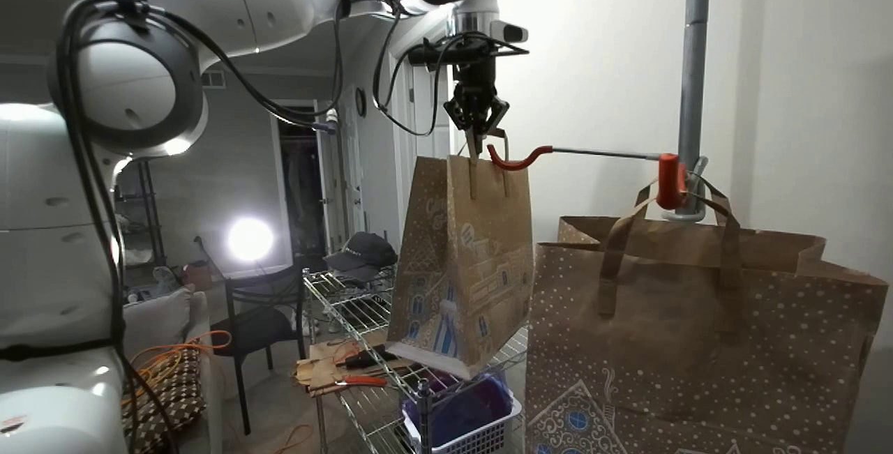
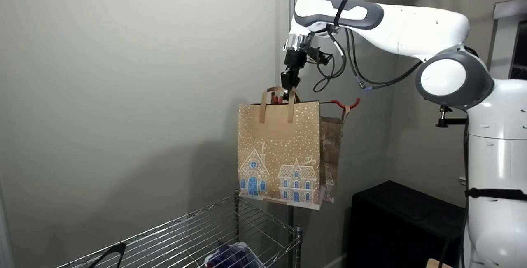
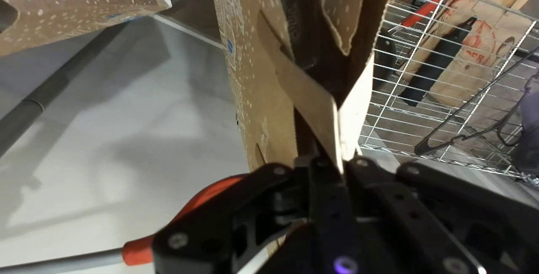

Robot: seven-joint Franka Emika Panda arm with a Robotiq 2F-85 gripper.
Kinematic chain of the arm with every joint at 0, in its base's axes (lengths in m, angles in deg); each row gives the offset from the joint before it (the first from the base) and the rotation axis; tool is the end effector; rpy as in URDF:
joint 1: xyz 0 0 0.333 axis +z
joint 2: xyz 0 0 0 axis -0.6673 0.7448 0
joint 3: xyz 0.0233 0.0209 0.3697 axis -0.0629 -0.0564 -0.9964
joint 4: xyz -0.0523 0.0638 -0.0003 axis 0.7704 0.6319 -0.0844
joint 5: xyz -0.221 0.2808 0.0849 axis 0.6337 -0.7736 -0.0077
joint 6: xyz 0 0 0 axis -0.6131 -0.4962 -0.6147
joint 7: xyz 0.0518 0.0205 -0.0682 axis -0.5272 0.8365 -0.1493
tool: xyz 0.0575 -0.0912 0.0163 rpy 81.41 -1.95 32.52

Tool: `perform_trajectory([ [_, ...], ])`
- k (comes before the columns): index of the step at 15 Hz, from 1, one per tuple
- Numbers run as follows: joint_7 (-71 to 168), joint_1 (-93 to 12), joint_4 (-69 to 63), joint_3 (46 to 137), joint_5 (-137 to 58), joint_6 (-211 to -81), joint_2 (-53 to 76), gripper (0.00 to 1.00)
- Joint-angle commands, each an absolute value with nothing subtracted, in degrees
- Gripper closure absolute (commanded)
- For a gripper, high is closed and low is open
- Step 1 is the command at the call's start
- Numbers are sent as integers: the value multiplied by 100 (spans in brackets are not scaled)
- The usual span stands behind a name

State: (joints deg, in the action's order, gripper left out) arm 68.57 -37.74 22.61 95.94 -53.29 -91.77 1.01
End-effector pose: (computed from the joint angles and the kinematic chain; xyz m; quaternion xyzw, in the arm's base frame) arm 0.5382 -0.0111 0.7854 -0.9877 -0.1153 -0.0801 0.0692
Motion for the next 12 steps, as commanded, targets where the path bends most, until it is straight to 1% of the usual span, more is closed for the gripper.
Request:
perform_trajectory([
  [1, 6331, -3755, 2324, 9609, -5252, -8891, 143, 100],
  [6, 5810, -3810, 2458, 9630, -5458, -8327, 276, 100],
  [12, 5450, -3925, 2958, 9713, -5875, -7594, 577, 100],
])
